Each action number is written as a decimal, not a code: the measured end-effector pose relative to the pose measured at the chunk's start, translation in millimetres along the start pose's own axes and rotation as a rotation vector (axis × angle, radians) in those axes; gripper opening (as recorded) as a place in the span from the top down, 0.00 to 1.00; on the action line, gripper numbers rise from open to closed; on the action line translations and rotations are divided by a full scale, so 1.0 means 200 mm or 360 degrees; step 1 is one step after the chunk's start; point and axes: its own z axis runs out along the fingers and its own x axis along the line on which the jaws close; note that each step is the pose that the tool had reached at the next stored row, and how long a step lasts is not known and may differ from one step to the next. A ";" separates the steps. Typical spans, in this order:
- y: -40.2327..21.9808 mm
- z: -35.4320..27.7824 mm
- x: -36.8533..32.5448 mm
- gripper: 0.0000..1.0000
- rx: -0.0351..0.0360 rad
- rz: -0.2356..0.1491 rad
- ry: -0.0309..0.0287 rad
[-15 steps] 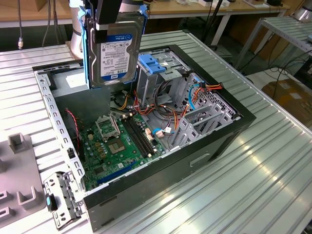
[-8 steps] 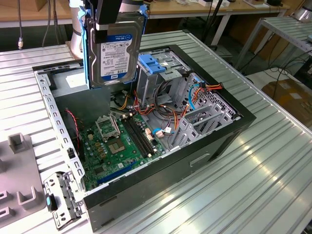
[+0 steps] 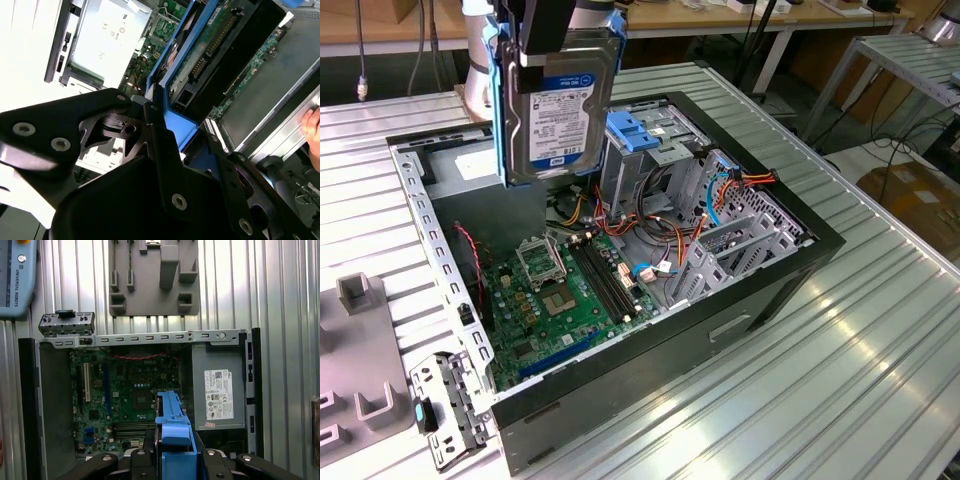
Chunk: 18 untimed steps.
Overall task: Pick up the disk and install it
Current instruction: 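Insert the disk into the insertion slot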
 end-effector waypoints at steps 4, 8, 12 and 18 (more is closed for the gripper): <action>-0.003 0.001 0.055 0.63 0.0000 0.0000 0.00064; -0.006 0.003 0.119 0.63 0.0001 0.0000 0.00153; -0.010 0.005 0.175 0.63 0.0002 0.0000 0.00263; -0.016 0.006 0.226 0.63 0.0002 0.0000 0.00382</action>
